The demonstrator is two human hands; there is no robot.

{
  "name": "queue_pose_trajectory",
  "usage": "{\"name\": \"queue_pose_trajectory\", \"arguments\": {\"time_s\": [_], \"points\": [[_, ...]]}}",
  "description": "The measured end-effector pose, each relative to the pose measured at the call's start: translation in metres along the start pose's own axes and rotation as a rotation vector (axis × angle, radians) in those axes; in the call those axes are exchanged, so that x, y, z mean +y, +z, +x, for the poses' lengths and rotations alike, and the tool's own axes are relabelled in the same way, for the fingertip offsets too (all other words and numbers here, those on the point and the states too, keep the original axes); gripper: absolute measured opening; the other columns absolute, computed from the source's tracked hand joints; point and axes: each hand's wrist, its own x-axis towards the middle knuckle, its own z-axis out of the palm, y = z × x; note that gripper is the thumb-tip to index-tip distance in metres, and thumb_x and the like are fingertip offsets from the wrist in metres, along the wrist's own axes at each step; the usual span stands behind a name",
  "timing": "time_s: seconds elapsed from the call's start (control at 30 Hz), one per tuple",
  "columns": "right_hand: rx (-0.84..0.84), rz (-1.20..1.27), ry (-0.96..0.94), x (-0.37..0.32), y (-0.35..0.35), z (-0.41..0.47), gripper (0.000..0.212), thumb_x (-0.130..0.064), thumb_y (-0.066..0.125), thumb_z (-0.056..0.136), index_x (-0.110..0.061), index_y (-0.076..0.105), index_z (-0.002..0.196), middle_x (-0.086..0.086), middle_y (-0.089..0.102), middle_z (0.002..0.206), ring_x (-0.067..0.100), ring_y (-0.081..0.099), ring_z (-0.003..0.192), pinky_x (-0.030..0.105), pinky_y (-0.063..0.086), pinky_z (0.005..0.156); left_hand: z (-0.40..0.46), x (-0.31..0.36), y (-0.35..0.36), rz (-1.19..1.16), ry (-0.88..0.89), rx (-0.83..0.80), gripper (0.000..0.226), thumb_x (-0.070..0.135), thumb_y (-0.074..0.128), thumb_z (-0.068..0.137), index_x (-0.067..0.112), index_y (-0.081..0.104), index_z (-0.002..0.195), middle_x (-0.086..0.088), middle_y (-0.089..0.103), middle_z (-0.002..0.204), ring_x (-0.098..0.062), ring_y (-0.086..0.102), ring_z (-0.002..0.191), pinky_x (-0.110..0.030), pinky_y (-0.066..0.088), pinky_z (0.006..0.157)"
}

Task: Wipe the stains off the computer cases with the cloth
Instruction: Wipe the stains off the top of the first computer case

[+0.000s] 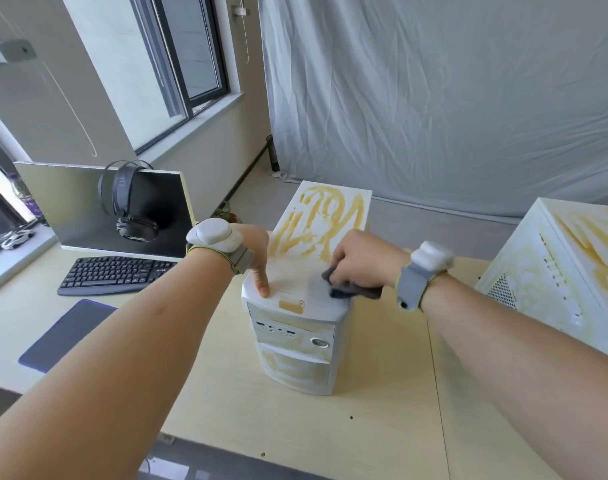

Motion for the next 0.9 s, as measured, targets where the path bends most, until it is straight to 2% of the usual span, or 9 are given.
{"name": "queue_pose_trajectory", "arguments": {"time_s": [0.1,0.17,0.27,0.37,0.47,0.6,0.7,0.8,0.9], "points": [[0.289,0.0,0.041,0.012,-0.007,0.026,0.013,-0.019,0.061,0.079,-0.011,0.069,0.073,0.007,0.068,0.078,0.026,0.061,0.078,0.033,0.051,0.067,0.004,-0.001,0.0,-0.019,0.034,-0.017,0.066,0.048,0.096,0.057,0.012,0.055,0.094,0.002,0.064,0.088,-0.027,0.063,0.093,-0.035,0.051,0.092],[0.313,-0.104,0.028,0.013,0.01,0.03,0.018,-0.015,0.053,0.086,-0.012,0.062,0.071,0.008,0.064,0.084,0.026,0.055,0.087,0.036,0.046,0.075,0.01,-0.003,0.0,0.006,0.057,-0.041,0.069,0.05,0.097,0.052,0.011,0.059,0.094,0.001,0.065,0.086,-0.029,0.066,0.095,-0.04,0.052,0.097],[0.275,-0.18,-0.058,0.001,0.033,0.025,0.023,-0.01,0.051,0.089,-0.005,0.071,0.079,0.01,0.063,0.085,0.026,0.053,0.089,0.037,0.042,0.08,0.022,-0.004,-0.003,0.07,0.077,-0.049,0.096,0.055,0.096,0.051,0.004,0.056,0.122,-0.005,0.066,0.11,-0.032,0.065,0.106,-0.045,0.051,0.101],[0.193,-0.082,-0.125,-0.01,0.031,0.008,0.019,-0.016,0.059,0.088,-0.013,0.077,0.093,0.004,0.06,0.092,0.022,0.054,0.089,0.033,0.046,0.077,0.029,-0.001,-0.005,0.161,0.053,-0.051,0.145,0.064,0.09,0.056,0.0,0.008,0.157,-0.015,0.043,0.153,-0.038,0.051,0.132,-0.049,0.042,0.11],[0.107,-0.067,-0.028,-0.009,0.021,0.009,0.017,-0.016,0.062,0.086,-0.015,0.078,0.092,-0.001,0.064,0.091,0.019,0.055,0.087,0.033,0.049,0.075,0.037,-0.007,0.001,0.158,0.049,-0.054,0.17,0.071,0.09,0.046,0.006,-0.025,0.154,-0.02,0.025,0.163,-0.042,0.038,0.143,-0.055,0.036,0.114],[0.259,-0.136,0.233,-0.013,0.01,0.041,0.019,-0.012,0.057,0.08,-0.008,0.06,0.062,0.005,0.054,0.068,0.027,0.05,0.071,0.027,0.033,0.051,0.039,-0.02,0.005,0.064,0.125,-0.021,0.174,0.073,0.092,0.032,0.019,-0.017,0.157,-0.015,0.031,0.158,-0.043,0.046,0.134,-0.06,0.043,0.106],[0.228,-0.087,0.178,-0.028,0.018,0.039,0.029,-0.009,0.057,0.079,-0.018,0.051,0.052,-0.003,0.048,0.062,0.024,0.046,0.07,0.029,0.031,0.054,0.043,-0.031,0.011,0.006,0.171,-0.003,0.175,0.079,0.087,0.03,0.018,-0.014,0.158,-0.008,0.039,0.157,-0.038,0.047,0.135,-0.056,0.043,0.107],[0.131,-0.063,0.069,-0.046,0.033,0.014,0.012,-0.016,0.064,0.083,-0.019,0.076,0.082,-0.002,0.063,0.085,0.022,0.055,0.085,0.031,0.046,0.07,0.05,-0.042,0.019,-0.075,0.202,-0.037,0.164,0.073,0.088,0.048,0.012,-0.018,0.158,-0.011,0.031,0.163,-0.036,0.035,0.145,-0.051,0.033,0.116],[0.05,-0.069,0.081,-0.052,0.031,0.008,0.017,-0.019,0.069,0.084,-0.02,0.079,0.098,-0.002,0.067,0.097,0.019,0.059,0.089,0.031,0.051,0.074,0.05,-0.044,0.021,-0.13,0.234,-0.056,0.159,0.072,0.086,0.054,0.008,-0.015,0.159,-0.011,0.035,0.161,-0.035,0.036,0.145,-0.047,0.032,0.118]]}}
